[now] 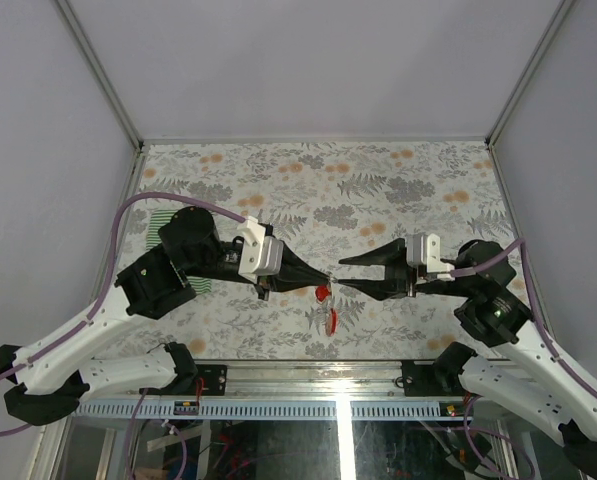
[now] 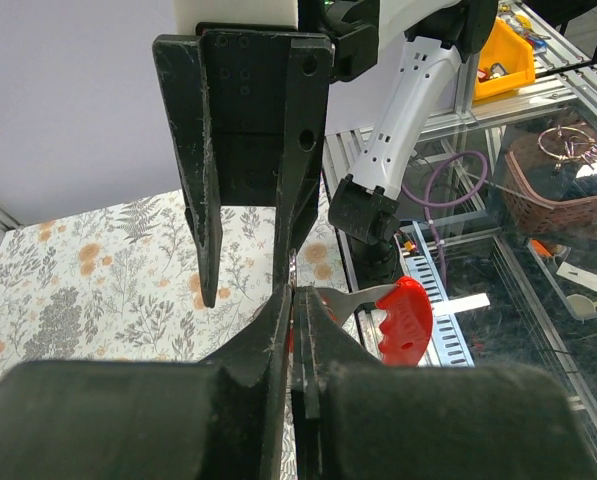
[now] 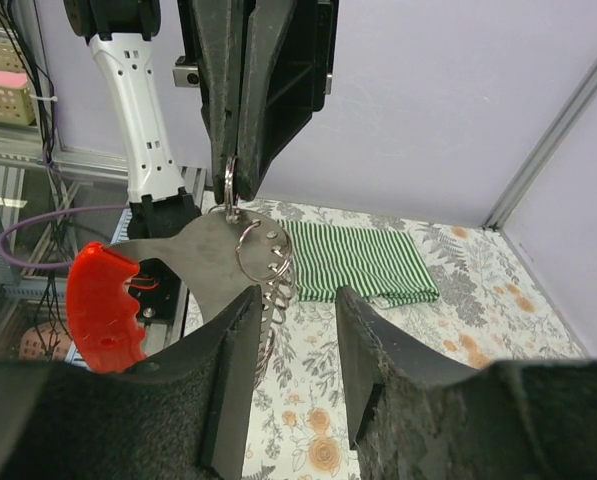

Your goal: Put the keys on the keyring

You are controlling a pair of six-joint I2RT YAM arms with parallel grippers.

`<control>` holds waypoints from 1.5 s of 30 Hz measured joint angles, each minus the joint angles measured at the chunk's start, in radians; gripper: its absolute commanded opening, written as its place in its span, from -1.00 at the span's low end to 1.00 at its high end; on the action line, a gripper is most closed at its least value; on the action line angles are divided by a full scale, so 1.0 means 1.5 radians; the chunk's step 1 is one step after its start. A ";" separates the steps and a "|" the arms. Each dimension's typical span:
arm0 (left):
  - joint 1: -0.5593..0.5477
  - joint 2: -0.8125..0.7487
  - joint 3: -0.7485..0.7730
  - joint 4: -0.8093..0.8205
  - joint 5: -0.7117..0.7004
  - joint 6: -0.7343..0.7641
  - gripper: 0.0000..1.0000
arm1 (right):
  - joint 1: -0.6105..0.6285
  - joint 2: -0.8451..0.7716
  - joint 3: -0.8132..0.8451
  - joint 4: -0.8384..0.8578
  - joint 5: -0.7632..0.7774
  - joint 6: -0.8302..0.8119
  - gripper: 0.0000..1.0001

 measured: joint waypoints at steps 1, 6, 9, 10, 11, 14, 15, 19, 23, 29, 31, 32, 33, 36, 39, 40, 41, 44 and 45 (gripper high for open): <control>0.000 0.001 0.000 0.001 0.001 0.000 -1.00 | 0.000 0.004 0.000 0.008 -0.002 0.001 -0.14; 0.000 0.003 0.000 0.003 0.003 0.000 -1.00 | 0.000 0.014 0.000 0.039 -0.015 0.008 -0.13; 0.000 0.003 0.000 0.004 0.003 0.000 -1.00 | 0.000 0.017 0.000 0.049 -0.026 0.013 -0.12; 0.000 0.003 0.000 0.004 0.003 0.000 -1.00 | 0.000 0.019 0.000 0.052 -0.033 0.014 -0.12; 0.000 0.003 0.000 0.004 0.002 0.000 -1.00 | 0.000 0.019 0.000 0.053 -0.038 0.015 -0.12; 0.000 0.003 0.000 0.004 0.002 0.000 -1.00 | 0.000 0.020 0.000 0.054 -0.053 0.016 -0.12; 0.000 0.003 0.000 0.004 0.002 0.000 -1.00 | 0.000 0.020 0.000 0.053 -0.055 0.016 -0.12; 0.000 0.003 0.000 0.004 0.002 0.000 -1.00 | 0.000 0.020 0.000 0.048 -0.058 0.014 -0.11; 0.000 0.003 0.000 0.004 0.002 0.000 -1.00 | 0.000 0.021 0.000 0.050 -0.059 0.016 -0.14; 0.000 0.003 0.000 0.004 0.002 0.000 -1.00 | 0.000 0.032 0.000 0.076 -0.060 0.025 -0.19; 0.000 0.003 0.000 0.005 0.002 0.000 -1.00 | 0.000 0.034 0.000 0.081 -0.060 0.028 -0.22; 0.000 0.003 0.000 0.005 0.002 0.000 -1.00 | 0.000 0.035 0.000 0.083 -0.061 0.030 -0.25; 0.000 0.003 0.000 0.005 0.002 0.000 -1.00 | 0.000 0.036 0.000 0.084 -0.061 0.031 -0.29; 0.000 0.004 0.000 0.008 0.002 0.000 -1.00 | 0.000 0.037 0.000 0.088 -0.061 0.034 -0.47; 0.000 0.007 0.000 0.010 0.003 0.000 -1.00 | 0.000 0.037 0.000 0.089 -0.061 0.035 -0.66; 0.000 0.007 0.000 0.011 0.003 0.000 -1.00 | 0.000 0.037 0.000 0.089 -0.060 0.035 -0.71; 0.000 0.008 0.000 0.013 0.003 0.000 -1.00 | 0.000 0.037 0.000 0.089 -0.058 0.032 -0.78; 0.000 0.009 0.000 0.019 0.003 0.000 -1.00 | 0.000 0.035 0.000 0.085 -0.053 0.027 -0.96; 0.000 0.009 0.000 0.021 0.002 0.000 -1.00 | 0.000 0.033 0.000 0.081 -0.053 0.023 -0.99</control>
